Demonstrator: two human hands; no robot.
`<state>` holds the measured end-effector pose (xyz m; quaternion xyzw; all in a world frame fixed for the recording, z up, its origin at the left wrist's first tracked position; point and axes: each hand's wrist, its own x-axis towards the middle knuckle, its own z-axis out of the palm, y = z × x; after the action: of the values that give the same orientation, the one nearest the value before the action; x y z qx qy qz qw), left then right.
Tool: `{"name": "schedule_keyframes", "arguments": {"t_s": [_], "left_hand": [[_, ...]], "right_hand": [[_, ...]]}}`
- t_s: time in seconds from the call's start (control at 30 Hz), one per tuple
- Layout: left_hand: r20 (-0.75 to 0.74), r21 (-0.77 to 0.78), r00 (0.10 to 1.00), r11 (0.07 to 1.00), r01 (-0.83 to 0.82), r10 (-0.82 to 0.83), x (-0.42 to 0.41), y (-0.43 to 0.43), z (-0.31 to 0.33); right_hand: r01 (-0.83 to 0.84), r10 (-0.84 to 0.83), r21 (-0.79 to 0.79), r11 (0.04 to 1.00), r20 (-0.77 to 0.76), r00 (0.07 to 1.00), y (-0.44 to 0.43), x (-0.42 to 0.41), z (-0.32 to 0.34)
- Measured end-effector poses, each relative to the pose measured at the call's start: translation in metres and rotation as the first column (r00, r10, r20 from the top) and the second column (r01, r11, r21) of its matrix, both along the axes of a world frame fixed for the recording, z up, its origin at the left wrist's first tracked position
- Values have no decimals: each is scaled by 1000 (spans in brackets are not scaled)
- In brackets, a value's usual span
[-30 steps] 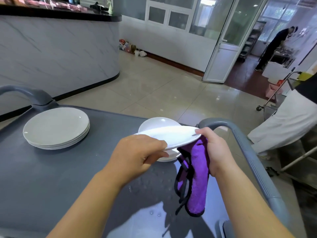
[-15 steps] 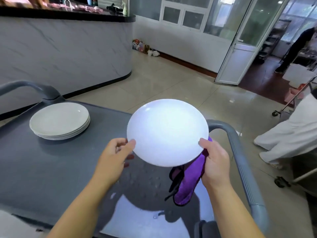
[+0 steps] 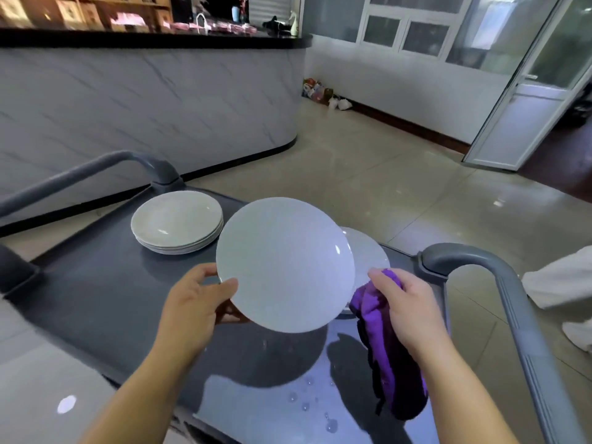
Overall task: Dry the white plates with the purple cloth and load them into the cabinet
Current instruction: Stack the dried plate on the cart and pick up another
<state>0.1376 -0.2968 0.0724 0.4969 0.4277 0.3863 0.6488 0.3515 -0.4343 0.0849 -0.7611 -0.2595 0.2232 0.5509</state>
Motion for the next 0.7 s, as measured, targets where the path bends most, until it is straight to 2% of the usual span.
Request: {"name": "schedule_keyframes", "arguments": {"t_s": [0.13,0.27,0.53,0.7], "left_hand": [[-38,-21,999,999,-36,36,-19,35,-17],[-40,-26,997,998,-60,59,-43,77,-29],[-43,-57,988,987,-148,146,-90,164,-43],[-65,-93,985,981,-168,162,-105,208,-57]], "right_hand": [[-68,97,-172,983,168,981,24,-11,14],[-61,217,-418,906,337,916,59,-26,21],[-166,355,-514,841,295,887,146,-68,8],[-164,390,-564,810,309,867,190,-92,-4]]}}
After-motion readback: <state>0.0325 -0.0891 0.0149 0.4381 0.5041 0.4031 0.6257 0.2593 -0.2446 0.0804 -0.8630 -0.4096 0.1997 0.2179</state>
